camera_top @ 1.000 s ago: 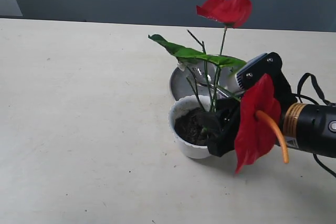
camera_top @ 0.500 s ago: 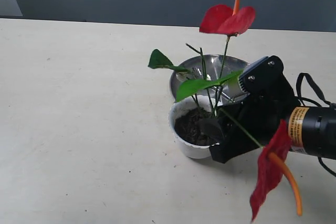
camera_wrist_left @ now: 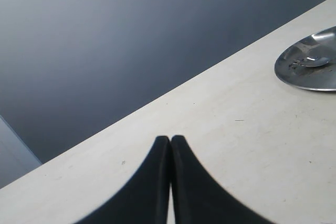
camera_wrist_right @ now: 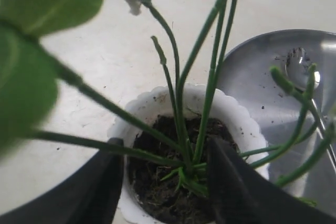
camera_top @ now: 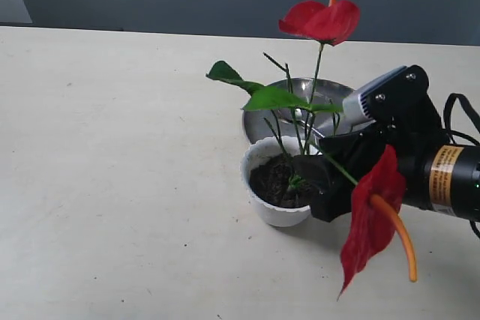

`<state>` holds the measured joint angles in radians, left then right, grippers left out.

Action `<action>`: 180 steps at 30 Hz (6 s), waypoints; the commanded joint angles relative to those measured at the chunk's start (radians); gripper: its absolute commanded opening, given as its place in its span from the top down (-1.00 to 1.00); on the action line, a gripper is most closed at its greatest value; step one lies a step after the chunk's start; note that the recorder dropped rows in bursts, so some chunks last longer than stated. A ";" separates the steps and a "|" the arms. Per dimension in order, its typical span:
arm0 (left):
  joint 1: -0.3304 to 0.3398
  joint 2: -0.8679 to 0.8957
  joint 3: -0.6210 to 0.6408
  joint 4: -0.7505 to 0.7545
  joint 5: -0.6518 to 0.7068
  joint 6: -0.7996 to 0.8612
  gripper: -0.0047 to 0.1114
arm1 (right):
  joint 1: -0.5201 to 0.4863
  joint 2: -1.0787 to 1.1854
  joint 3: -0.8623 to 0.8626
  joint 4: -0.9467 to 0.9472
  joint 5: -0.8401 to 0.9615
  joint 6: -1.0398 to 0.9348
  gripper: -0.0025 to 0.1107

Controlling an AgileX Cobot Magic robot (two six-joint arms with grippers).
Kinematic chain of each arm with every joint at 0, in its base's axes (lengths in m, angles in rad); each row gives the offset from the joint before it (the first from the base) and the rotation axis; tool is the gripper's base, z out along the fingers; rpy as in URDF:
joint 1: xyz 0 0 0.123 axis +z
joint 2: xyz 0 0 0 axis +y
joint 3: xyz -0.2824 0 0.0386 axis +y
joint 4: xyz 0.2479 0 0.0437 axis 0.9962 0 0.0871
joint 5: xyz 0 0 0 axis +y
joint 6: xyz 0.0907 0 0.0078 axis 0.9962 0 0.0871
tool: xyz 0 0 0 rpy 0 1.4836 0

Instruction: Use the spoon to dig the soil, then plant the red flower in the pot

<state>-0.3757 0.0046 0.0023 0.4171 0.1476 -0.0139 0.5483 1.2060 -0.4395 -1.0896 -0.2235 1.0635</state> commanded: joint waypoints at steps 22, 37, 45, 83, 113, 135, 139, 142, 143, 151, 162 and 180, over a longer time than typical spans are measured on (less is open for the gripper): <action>-0.007 -0.005 -0.002 -0.008 -0.012 -0.006 0.91 | 0.001 -0.144 0.083 -0.135 -0.006 0.176 0.12; -0.007 -0.005 -0.002 -0.008 -0.012 -0.006 0.91 | 0.001 -0.144 0.084 -0.558 -0.071 0.603 0.12; -0.007 -0.005 -0.002 -0.008 -0.010 -0.006 0.91 | 0.001 -0.205 0.084 -0.655 -0.058 0.753 0.12; -0.007 -0.005 -0.002 -0.008 -0.010 -0.006 0.91 | 0.001 -0.271 0.154 -0.655 -0.089 0.849 0.12; -0.007 -0.005 -0.002 -0.008 -0.012 -0.006 0.91 | 0.001 -0.271 0.218 -0.655 -0.102 0.927 0.36; -0.007 -0.005 -0.002 -0.008 -0.010 -0.006 0.91 | 0.001 -0.271 0.264 -0.655 -0.067 1.002 0.33; -0.007 -0.005 -0.002 -0.008 -0.010 -0.006 0.91 | 0.001 -0.271 0.264 -0.655 -0.049 1.002 0.33; -0.007 -0.005 -0.002 -0.008 -0.010 -0.006 0.91 | 0.001 -0.271 0.288 -0.655 -0.008 1.002 0.33; -0.007 -0.005 -0.002 -0.008 -0.010 -0.006 0.91 | 0.001 -0.271 0.297 -0.655 0.003 1.006 0.33; -0.007 -0.005 -0.002 -0.008 -0.010 -0.006 0.91 | 0.001 -0.271 0.315 -0.655 0.031 1.027 0.33; -0.007 -0.005 -0.002 -0.008 -0.012 -0.006 0.91 | 0.001 -0.271 0.317 -0.655 0.086 1.041 0.33; -0.007 -0.005 -0.002 -0.008 -0.012 -0.006 0.91 | 0.001 -0.276 0.369 -0.205 0.561 0.879 0.78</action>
<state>-0.3757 0.0046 0.0023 0.4171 0.1476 -0.0139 0.5483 0.9369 -0.0757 -1.4333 0.2428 2.0388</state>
